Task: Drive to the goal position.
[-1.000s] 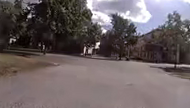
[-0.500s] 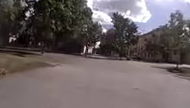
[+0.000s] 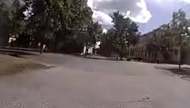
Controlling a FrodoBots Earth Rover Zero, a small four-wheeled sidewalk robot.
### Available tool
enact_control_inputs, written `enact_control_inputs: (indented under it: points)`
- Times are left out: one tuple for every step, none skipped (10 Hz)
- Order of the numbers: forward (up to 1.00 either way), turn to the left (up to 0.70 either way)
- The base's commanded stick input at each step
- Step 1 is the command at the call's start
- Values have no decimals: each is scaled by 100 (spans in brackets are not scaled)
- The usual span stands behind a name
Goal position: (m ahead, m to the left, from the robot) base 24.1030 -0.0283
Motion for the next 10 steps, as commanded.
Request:
enact_control_inputs:
  points:
    - [85,1]
    - [85,1]
    - [85,1]
    - [85,1]
    - [85,1]
    - [85,1]
    - [85,1]
    - [85,1]
    - [85,1]
    - [85,1]
